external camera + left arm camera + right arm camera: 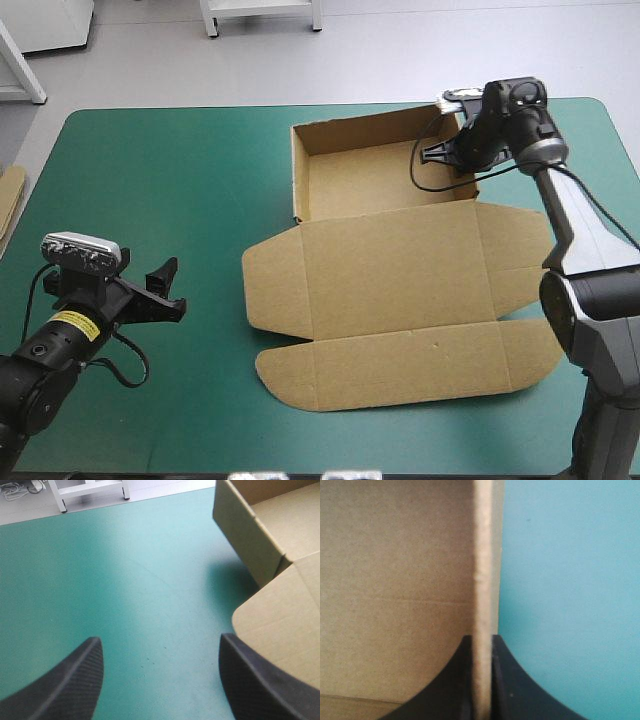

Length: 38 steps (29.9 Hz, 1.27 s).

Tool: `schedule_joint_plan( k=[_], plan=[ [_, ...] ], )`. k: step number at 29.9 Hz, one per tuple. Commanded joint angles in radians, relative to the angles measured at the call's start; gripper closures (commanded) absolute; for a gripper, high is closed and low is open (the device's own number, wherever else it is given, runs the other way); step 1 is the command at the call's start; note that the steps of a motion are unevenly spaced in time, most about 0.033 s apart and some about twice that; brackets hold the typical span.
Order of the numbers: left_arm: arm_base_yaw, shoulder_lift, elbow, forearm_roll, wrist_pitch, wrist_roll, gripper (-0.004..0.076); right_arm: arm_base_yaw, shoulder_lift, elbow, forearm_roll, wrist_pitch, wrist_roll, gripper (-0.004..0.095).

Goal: Fold the box

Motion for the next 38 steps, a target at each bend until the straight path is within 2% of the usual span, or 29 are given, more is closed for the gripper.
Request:
schedule_joint_plan(
  k=[1,9,25,31,38],
  plan=[
    [-0.004,-0.004,-0.027,0.018,-0.096,-0.009,0.0246,-0.074,-0.115,-0.019,0.01,0.006,-0.021,0.0911],
    [-0.004,-0.004,-0.024,0.018,-0.115,-0.009,0.0245,-0.258,-0.184,0.107,-0.017,0.006,-0.05,0.0911],
    [-0.004,-0.004,-0.024,0.022,-0.119,-0.009,0.0248,-0.581,-0.195,0.15,-0.013,-0.001,-0.05,0.0911],
    [-0.004,-0.004,-0.024,0.02,-0.123,-0.009,0.0248,-0.643,-0.159,0.153,-0.008,-0.017,-0.05,0.0911],
    [-0.004,-0.004,-0.024,0.012,-0.123,-0.009,0.0248,-0.653,-0.085,0.185,-0.01,-0.067,-0.056,0.0911]
  ],
)
